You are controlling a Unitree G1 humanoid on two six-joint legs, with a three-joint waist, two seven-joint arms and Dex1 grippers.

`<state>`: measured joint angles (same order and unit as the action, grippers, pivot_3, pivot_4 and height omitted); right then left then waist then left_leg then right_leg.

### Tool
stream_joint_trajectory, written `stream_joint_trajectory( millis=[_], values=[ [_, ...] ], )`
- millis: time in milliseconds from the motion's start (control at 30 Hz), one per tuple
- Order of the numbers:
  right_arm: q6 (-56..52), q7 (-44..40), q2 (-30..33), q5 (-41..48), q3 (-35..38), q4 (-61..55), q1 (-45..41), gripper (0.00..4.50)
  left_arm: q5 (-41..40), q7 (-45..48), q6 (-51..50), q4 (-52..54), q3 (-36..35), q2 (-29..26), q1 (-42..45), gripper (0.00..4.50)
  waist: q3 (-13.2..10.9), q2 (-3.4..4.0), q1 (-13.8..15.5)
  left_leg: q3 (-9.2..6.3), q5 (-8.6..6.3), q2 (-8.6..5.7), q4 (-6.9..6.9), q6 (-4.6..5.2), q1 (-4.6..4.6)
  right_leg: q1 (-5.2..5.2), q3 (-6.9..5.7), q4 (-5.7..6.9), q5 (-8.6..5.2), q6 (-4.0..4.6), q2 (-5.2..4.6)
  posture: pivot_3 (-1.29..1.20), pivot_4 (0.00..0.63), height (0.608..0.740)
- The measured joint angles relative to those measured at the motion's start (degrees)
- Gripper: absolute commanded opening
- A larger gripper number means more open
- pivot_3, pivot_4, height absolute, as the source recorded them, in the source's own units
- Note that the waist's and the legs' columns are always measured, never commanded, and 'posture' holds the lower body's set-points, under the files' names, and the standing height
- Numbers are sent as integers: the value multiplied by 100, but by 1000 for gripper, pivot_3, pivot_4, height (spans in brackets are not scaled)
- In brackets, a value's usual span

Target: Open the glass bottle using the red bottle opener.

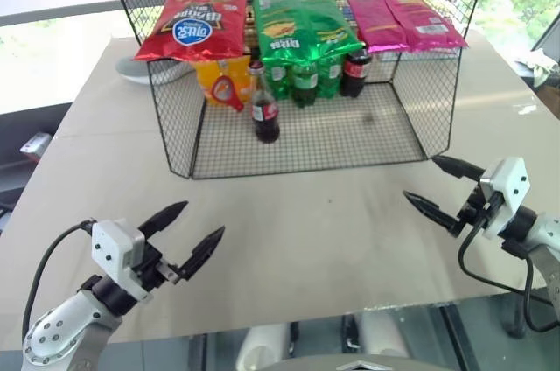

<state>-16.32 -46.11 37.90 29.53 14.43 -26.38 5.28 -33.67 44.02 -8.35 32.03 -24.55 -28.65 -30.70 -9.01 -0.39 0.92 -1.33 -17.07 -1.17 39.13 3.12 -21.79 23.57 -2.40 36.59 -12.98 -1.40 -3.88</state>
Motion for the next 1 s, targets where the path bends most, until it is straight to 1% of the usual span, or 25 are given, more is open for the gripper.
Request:
stream_joint_trajectory(
  millis=[100, 167, 200, 300, 400, 467, 567, 633, 733, 833, 1000],
  values=[
    [3, -38, -36, 88, -5, -15, -20, 4500, 15, -125, -15, 0, 29, 27, 151, 4463, 0, 1, 3, -1, 0, 0, 0, 0, 0, 0, 0, 0, 0, 0, 0, 0, 150, 740],
    [44, -118, -182, 392, -104, -326, -194, 4500, 8, -341, -23, 26, 48, 94, 502, 4463, 0, 0, 10, -4, 0, 0, 1, 0, 1, 0, -4, 4, 3, -4, 1, 0, 150, 740],
    [41, -136, -248, 551, -100, -413, -211, 4500, -44, -421, -94, 42, 49, 94, 602, 4463, 0, 0, -1, -4, 0, 1, 0, 0, 2, 0, -2, 4, 12, -20, 2, 0, 150, 740],
    [-8, -217, -443, 1366, -228, -982, -456, 4500, -383, -817, -624, 109, 60, -6, 1214, 4463, -2, 2, 1, -9, 0, 2, 0, 0, 2, 0, -5, 10, 14, -22, 4, 0, 150, 740],
    [-38, -223, -440, 1666, -251, -1337, -579, 4500, -595, -1181, -1117, 145, 71, -183, 1715, 4463, 0, -2, 9, -8, 0, -2, 1, 0, 3, -2, -5, 10, 14, -23, 3, 0, 150, 740],
    [-57, -225, -440, 1700, -288, -1359, -573, 4500, -698, -1440, -1398, 143, 116, -237, 2142, 4463, 1, -5, 10, -6, 1, -5, 3, -2, 1, -2, -3, 9, 15, -23, 2, 0, 150, 740],
    [-50, -224, -441, 1697, -299, -1366, -561, 4500, -711, -1655, -1693, 125, 278, -326, 2562, 4463, 0, -5, -3, -4, 4, -7, 2, -6, 3, -1, 2, 10, 15, -23, 3, 0, 150, 740],
    [-38, -224, -442, 1695, -310, -1373, -541, 4500, -708, -1738, -1797, 107, 338, -326, 2694, 4463, 0, -5, -16, -3, 15, -4, 2, -26, 4, 0, 3, 10, 15, -23, 7, 0, 150, 740],
    [43, -227, -442, 1653, -320, -1411, -454, 4500, -681, -1982, -2012, -15, 509, -285, 3045, 4463, 0, -4, -4, -6, 17, -2, 1, -29, 5, 0, 0, 14, 15, -23, 9, 0, 150, 740],
    [112, -230, -442, 1567, -338, -1488, -326, 4500, -504, -2328, -2116, -274, 659, -105, 3420, 4463, 0, -4, 4, -6, 17, -5, 1, -28, 4, -1, 1, 14, 15, -23, 7, 0, 150, 740],
    [266, -231, -464, 1372, -366, -1527, -137, 4500, 71, -2776, -2101, -698, 986, 145, 3945, 4463, -1, -8, 4, -5, 17, -8, 2, -29, 3, 0, 2, 14, 16, -23, 7, 0, 150, 740]
  ],
)
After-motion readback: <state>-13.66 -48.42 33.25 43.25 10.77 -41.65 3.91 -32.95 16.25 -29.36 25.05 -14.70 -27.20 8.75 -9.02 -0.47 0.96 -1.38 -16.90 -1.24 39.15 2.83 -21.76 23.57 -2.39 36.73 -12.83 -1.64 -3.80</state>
